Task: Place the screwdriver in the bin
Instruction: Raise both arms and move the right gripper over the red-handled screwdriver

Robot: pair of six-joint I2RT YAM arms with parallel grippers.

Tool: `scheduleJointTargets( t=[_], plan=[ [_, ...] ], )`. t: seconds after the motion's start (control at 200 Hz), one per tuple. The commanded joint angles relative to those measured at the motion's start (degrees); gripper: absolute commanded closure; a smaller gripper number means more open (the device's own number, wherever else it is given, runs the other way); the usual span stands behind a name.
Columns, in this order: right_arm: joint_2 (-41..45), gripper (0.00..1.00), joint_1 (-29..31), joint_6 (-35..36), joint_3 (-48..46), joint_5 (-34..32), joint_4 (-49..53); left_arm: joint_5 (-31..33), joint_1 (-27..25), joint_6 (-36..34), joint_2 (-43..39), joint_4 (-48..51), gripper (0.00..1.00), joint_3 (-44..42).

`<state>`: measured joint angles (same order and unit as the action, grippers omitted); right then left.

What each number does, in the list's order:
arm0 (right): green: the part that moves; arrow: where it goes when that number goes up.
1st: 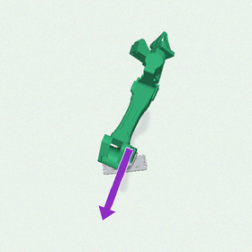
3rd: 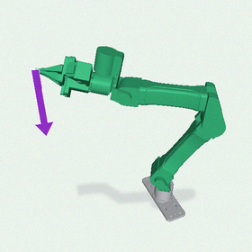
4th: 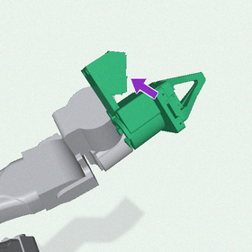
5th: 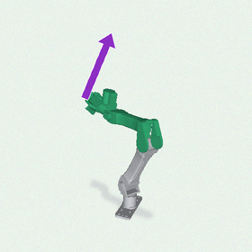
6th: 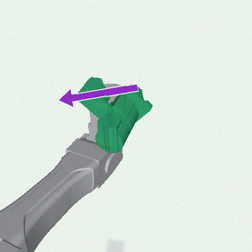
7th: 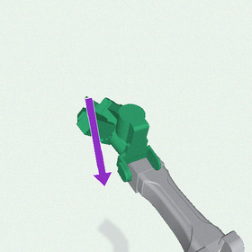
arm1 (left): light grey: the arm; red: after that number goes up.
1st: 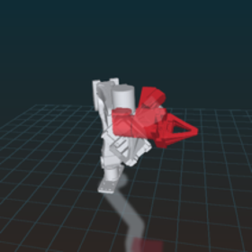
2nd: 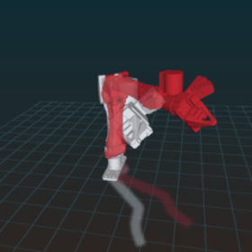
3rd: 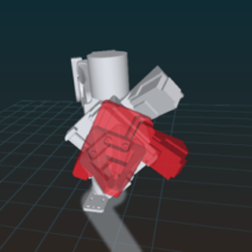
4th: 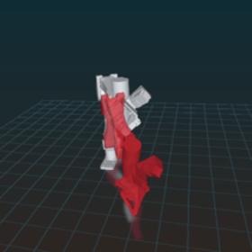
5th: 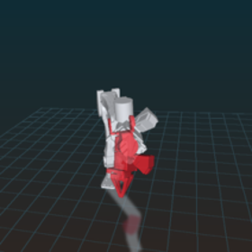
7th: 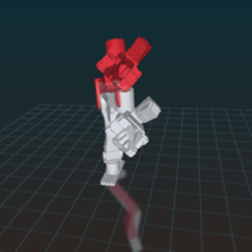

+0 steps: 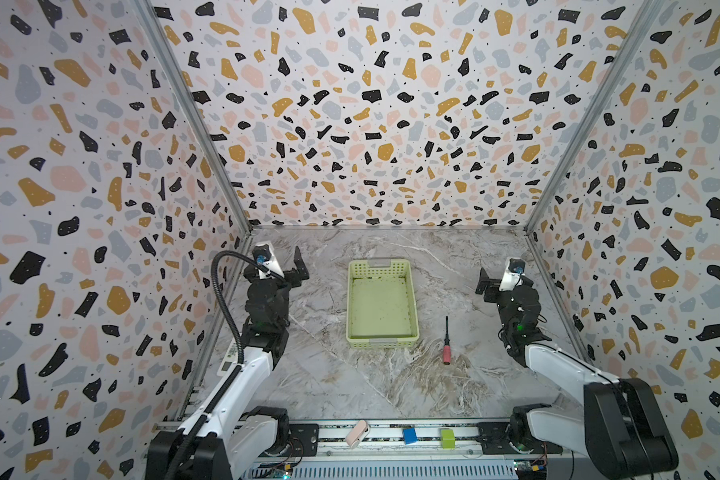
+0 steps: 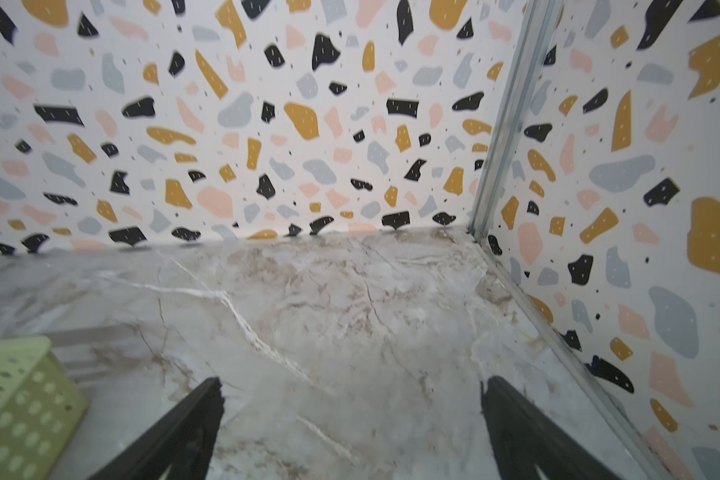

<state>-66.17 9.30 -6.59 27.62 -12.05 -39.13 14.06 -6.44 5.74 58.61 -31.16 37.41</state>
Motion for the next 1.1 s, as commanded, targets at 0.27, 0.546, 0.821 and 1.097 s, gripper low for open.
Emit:
scheduleJointTargets(
  t=[0.27, 0.546, 0.821, 1.097],
  plan=[
    [-1.1, 0.01, 4.7, -10.9, 23.9, 4.7, 48.0, -13.4, -3.7, -12.3, 5.5, 15.7, 0.00, 6.7],
    [-3.8, 0.01, 13.2, -20.8, 25.5, -0.7, 61.0, -0.4, -10.2, -18.1, 3.9, 17.9, 0.01, 4.3],
    [-4.7, 0.01, 22.0, -28.7, 24.2, 0.0, 69.1, -2.1, -10.8, -16.1, 4.1, 18.5, 0.00, 4.6],
    [-3.6, 0.02, 26.3, -33.4, 17.4, 0.5, 70.2, -6.1, -12.2, -13.5, 4.3, 20.1, 0.00, 6.3]
  ],
)
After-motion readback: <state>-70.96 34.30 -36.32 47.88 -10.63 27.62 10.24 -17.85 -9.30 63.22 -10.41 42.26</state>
